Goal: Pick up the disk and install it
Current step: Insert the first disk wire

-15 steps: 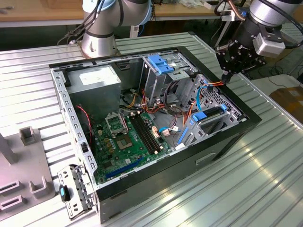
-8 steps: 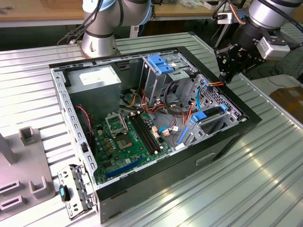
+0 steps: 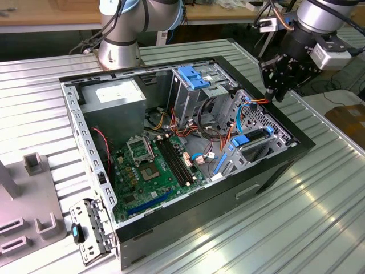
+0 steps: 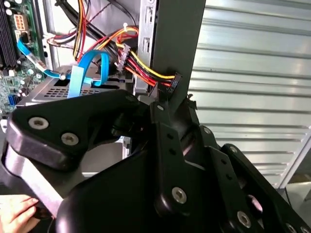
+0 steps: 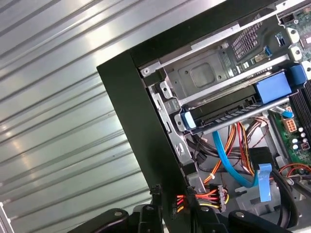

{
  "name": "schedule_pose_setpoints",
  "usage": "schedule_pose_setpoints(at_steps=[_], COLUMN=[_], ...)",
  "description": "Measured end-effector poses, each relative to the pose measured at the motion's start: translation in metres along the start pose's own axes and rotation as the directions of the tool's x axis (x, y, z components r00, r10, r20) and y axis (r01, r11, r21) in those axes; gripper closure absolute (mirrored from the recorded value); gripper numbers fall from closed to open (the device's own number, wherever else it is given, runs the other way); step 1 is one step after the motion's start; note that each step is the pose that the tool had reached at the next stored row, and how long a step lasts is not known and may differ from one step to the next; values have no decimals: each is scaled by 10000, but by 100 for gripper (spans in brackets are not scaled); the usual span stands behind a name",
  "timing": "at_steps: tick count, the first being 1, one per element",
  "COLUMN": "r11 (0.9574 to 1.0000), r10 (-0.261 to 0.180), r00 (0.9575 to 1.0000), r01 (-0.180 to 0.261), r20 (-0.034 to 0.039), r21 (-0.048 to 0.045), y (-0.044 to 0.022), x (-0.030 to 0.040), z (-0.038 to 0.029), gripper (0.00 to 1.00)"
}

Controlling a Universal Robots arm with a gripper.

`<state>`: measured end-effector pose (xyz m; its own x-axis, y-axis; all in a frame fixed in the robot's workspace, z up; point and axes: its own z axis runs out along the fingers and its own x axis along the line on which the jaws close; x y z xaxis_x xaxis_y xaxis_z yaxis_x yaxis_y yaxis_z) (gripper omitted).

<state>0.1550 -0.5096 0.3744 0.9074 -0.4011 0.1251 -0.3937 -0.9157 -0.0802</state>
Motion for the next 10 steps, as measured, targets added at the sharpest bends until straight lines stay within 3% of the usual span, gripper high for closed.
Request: schedule_pose_setpoints(at_steps=[1,2,4,5,8,10], r11=[10000,10000,10000,10000,9999,9993], r10=[-17,-29,-48,-60,-79,-155], r00=[9999,9998,9994,9986,9984,9976], r01=[16,28,46,58,74,131], r20=[-109,-200,-352,-521,-568,-675], r21=[-52,-87,-80,-45,-95,-352], y=[-78,-111,-113,-114,-130,-132], x=[-34,-50,-51,-53,-76,-82], z=[5,11,14,25,70,89], gripper=[69,69,69,69,69,69])
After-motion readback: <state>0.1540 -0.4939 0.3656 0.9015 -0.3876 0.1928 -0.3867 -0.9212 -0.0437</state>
